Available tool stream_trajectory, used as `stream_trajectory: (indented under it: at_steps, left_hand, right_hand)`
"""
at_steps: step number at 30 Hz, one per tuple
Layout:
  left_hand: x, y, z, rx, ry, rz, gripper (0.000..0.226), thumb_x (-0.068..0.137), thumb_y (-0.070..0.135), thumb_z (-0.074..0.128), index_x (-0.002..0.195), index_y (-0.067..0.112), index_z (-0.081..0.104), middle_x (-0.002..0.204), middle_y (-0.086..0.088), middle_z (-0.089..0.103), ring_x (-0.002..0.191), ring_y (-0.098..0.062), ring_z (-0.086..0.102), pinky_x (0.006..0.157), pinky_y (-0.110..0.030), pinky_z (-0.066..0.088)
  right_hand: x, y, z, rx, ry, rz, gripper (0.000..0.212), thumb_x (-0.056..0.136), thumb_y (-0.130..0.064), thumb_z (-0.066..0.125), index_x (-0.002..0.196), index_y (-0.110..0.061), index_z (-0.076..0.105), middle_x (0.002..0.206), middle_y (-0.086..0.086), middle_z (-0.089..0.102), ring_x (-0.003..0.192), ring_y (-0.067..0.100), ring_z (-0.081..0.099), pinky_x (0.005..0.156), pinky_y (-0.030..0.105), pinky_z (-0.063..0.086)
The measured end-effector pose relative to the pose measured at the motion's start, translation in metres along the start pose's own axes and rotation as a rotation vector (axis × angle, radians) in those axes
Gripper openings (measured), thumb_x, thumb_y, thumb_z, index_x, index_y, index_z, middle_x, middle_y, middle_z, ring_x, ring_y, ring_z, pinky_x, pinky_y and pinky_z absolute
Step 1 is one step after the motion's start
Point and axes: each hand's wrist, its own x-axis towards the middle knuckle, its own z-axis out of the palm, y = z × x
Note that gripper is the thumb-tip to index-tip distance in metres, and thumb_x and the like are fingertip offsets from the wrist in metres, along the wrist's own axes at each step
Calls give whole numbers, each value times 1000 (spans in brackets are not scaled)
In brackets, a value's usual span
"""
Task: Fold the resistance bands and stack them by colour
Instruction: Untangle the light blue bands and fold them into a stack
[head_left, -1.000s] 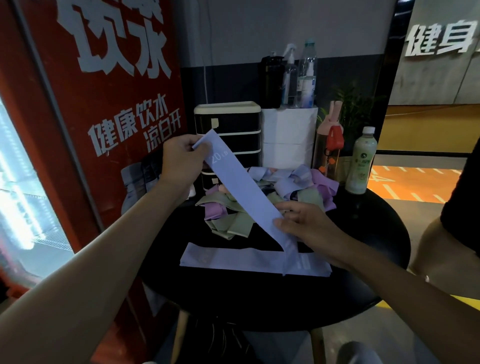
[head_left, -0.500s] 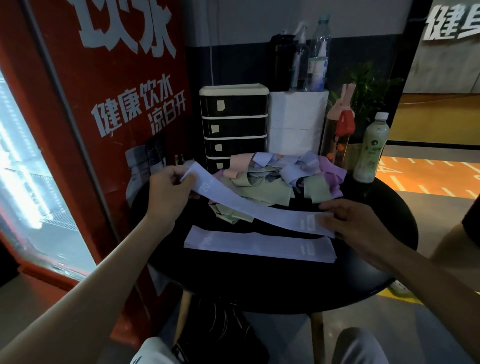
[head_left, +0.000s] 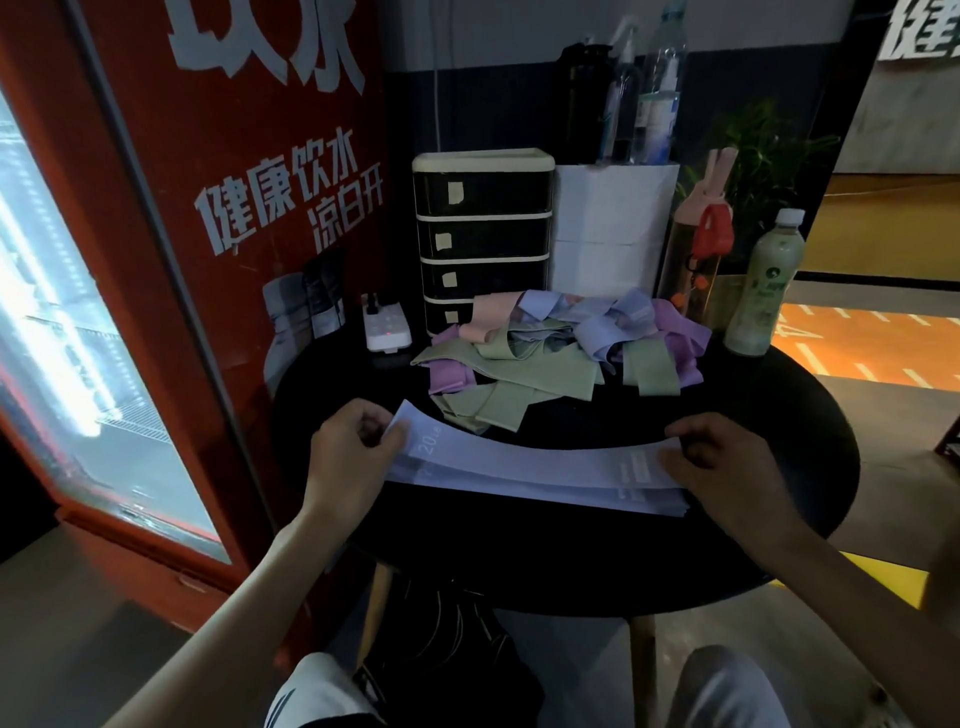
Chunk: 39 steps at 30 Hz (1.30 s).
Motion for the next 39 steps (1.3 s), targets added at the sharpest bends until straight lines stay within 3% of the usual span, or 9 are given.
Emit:
stream_trajectory:
  at_steps: [4, 12, 16, 20, 25, 31, 33, 36, 39]
  left_hand:
    - [-6, -6, 2, -4, 2, -5, 18, 89, 16, 72, 76, 12, 60, 71, -6, 62, 67, -20, 56, 55, -16, 40]
    - [-7, -9, 4, 42, 16, 17, 15, 86, 13, 73, 76, 14, 62, 71, 0, 63, 70, -10, 58, 59, -13, 43]
    - [-8, -10, 4, 31, -9, 14, 14, 87, 12, 73, 78, 13, 63, 73, -3, 63, 70, -13, 57, 60, -16, 43]
    - [-9, -8, 4, 41, -15, 28, 13, 86, 10, 73, 78, 12, 63, 72, -1, 62, 66, -4, 55, 60, -12, 42]
    - [-9, -9, 5, 49, -34, 22, 13, 86, 10, 73, 78, 12, 63, 72, -3, 60, 63, -4, 51, 58, -10, 41]
    - [-6, -11, 6, 137, -31, 27, 12, 84, 11, 74, 81, 15, 63, 77, -1, 59, 68, -8, 53, 59, -8, 38]
    - [-3, -14, 8, 168, -48, 37, 14, 84, 13, 75, 91, 16, 63, 90, -1, 57, 77, -12, 53, 68, -13, 39]
    - [-2, -17, 8, 179, -105, 45, 27, 85, 21, 74, 110, 20, 63, 109, 3, 51, 99, -16, 51, 88, -31, 45]
    - [-2, -17, 8, 258, -161, 118, 28, 81, 40, 72, 105, 27, 67, 113, 12, 48, 110, -20, 50, 97, -44, 43]
  right_hand:
    - [-7, 5, 6, -50, 18, -66, 23, 83, -3, 73, 90, -23, 65, 89, -1, 67, 79, 11, 64, 66, 9, 48]
    - [-12, 4, 7, -65, 29, -199, 37, 82, 2, 71, 82, -34, 63, 96, -4, 66, 89, 12, 63, 75, 15, 49]
    - [-15, 1, 6, -96, 34, -244, 28, 82, 2, 70, 86, -25, 67, 98, -5, 64, 93, 5, 61, 77, 9, 48]
    - [-14, 2, 5, -133, 47, -229, 20, 83, 2, 70, 89, -17, 69, 98, -3, 63, 91, -2, 61, 77, 5, 46]
    - [-15, 0, 5, -199, 50, -223, 15, 84, 0, 71, 91, -13, 71, 98, -2, 61, 89, 3, 60, 76, 2, 43]
    - [-15, -1, 6, -283, 23, -168, 14, 83, 1, 71, 93, -7, 73, 97, -3, 57, 83, -3, 55, 74, -3, 37]
    - [-14, -1, 6, -288, 6, -137, 13, 83, 0, 71, 93, -8, 72, 98, -2, 56, 81, -2, 55, 72, -4, 37]
    - [-13, -2, 6, -299, -25, -117, 13, 83, -2, 72, 92, -11, 72, 97, -3, 55, 80, -1, 55, 71, -2, 37]
    - [-14, -2, 5, -329, -60, -115, 11, 84, -5, 72, 92, -12, 71, 99, -2, 55, 81, -1, 54, 72, -2, 36]
